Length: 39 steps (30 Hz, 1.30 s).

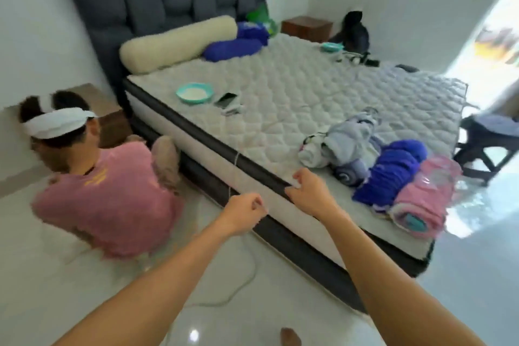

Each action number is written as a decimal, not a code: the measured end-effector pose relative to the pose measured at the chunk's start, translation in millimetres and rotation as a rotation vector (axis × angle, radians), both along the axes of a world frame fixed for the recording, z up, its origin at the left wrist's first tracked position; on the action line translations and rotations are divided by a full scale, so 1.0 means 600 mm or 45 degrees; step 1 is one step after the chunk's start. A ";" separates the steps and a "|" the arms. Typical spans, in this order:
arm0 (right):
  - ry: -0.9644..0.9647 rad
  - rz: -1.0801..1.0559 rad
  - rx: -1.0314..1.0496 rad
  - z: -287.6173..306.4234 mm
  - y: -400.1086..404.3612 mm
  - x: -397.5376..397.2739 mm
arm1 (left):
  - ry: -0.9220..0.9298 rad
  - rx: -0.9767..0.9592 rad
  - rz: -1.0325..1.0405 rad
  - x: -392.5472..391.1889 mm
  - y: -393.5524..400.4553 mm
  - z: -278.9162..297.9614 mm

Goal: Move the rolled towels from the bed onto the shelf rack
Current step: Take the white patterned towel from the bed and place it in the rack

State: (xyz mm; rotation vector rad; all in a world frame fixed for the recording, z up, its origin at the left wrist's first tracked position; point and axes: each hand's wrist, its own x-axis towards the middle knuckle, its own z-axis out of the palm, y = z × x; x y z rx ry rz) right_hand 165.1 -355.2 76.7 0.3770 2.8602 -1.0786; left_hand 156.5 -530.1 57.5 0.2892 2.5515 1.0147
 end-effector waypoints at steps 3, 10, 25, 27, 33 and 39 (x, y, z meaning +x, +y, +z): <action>-0.007 -0.286 -0.007 -0.001 0.153 0.035 | -0.120 0.020 -0.233 -0.023 0.165 -0.015; -0.041 -0.649 -0.129 -0.058 0.454 0.037 | -0.440 0.159 -0.102 -0.104 0.458 -0.061; -0.296 -0.690 -0.630 -0.106 0.694 -0.394 | -0.997 0.729 0.767 -0.411 0.581 -0.141; -0.344 -0.721 -0.764 -0.108 0.685 -0.439 | -1.099 0.686 0.738 -0.449 0.581 -0.152; -0.423 -0.908 -0.694 -0.243 0.729 -0.600 | -1.392 0.532 0.546 -0.545 0.577 -0.194; -0.393 -1.154 -0.818 -0.171 0.645 -0.603 | -1.441 0.471 0.337 -0.591 0.574 -0.199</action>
